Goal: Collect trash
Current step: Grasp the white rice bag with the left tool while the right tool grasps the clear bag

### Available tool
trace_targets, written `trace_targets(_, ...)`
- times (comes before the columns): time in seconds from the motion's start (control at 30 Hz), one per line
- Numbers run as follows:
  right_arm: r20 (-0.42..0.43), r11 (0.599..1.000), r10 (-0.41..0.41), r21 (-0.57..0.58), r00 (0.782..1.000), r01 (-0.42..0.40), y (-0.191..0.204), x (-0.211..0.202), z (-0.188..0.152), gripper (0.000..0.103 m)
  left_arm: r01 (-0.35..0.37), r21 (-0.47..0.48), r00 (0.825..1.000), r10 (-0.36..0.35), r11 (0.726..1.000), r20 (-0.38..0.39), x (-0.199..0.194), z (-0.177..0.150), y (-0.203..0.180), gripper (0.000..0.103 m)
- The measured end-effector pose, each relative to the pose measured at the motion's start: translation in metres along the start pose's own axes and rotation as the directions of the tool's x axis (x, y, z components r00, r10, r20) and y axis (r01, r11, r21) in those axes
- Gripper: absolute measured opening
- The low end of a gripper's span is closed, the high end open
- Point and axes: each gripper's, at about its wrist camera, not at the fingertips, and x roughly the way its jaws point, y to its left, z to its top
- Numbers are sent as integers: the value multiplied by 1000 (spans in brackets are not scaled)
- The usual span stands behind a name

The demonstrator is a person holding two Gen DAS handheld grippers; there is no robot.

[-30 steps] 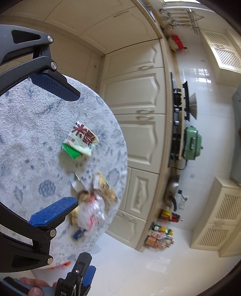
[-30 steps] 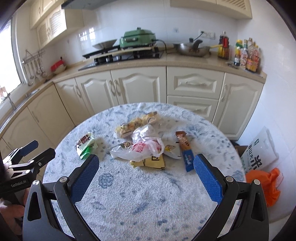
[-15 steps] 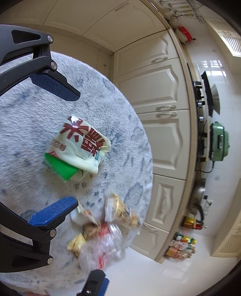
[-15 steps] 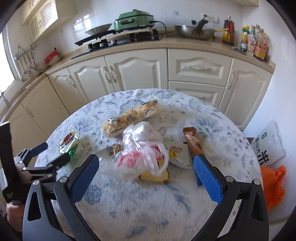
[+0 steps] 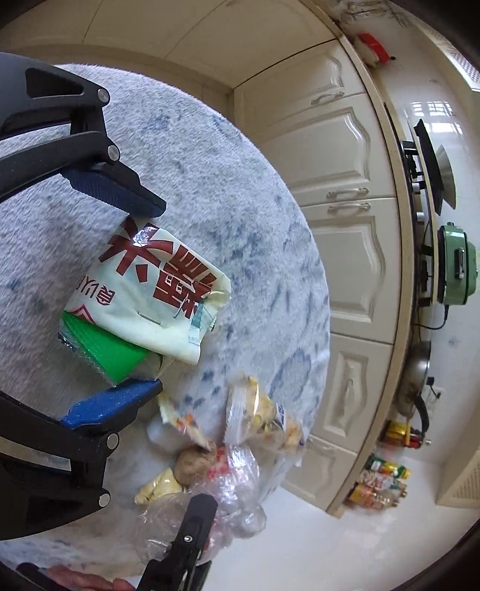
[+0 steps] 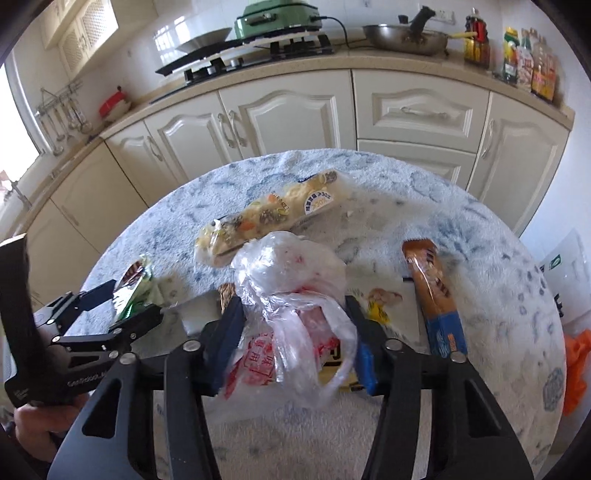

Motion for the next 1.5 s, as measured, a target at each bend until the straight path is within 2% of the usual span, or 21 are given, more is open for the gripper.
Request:
trace_targets(0.07,4,1000,9,7,1000,-9,-2,-8,-6,50,29,-13,1000,-29,999,7,-6,-8,-1,82)
trace_targets(0.4,-21,998,46,37,999,-45,-12,-56,-64,50,59,-9,998,-59,998,-2,-45,-53,-18,82)
trace_targets(0.53,10,981,128,143,992,-128,-30,-68,-77,50,73,10,997,-73,997,6,-65,-64,-29,82)
trace_targets(0.57,13,980,123,154,992,-123,-32,-70,-78,51,73,10,997,-73,997,11,-70,-67,-32,82)
trace_targets(0.6,9,983,103,152,995,-103,-33,-70,-79,53,74,14,997,-74,997,15,-74,-68,-33,82)
trace_targets(0.67,-38,991,55,124,998,-50,-32,-65,-81,65,70,22,997,-71,997,22,-81,-71,-38,82)
trace_targets(0.77,-47,995,35,96,998,-31,-29,-61,-82,73,72,33,997,-73,997,20,-87,-75,-45,82)
trace_targets(0.83,-33,996,23,81,999,-20,-27,-58,-79,73,77,37,997,-78,996,19,-91,-78,-49,82)
trace_targets(0.9,-27,997,18,78,999,-16,-29,-54,-76,73,79,40,997,-79,996,18,-94,-78,-54,82)
trace_targets(0.93,-26,997,23,81,999,-21,-30,-51,-75,68,80,43,997,-81,996,20,-97,-78,-56,82)
trace_targets(0.97,-26,995,36,91,999,-34,-33,-49,-74,55,80,44,996,-81,996,24,-100,-78,-58,82)
trace_targets(1.03,-8,989,71,128,997,-69,-39,-51,-73,52,80,50,996,-82,996,35,-108,-78,-61,82)
trace_targets(1.13,52,977,116,171,992,-123,-50,-68,-72,52,79,55,995,-82,995,56,-119,-76,-67,82)
trace_targets(1.5,201,978,78,176,976,-114,-70,-140,-62,52,120,114,980,-136,986,142,-165,-62,-103,82)
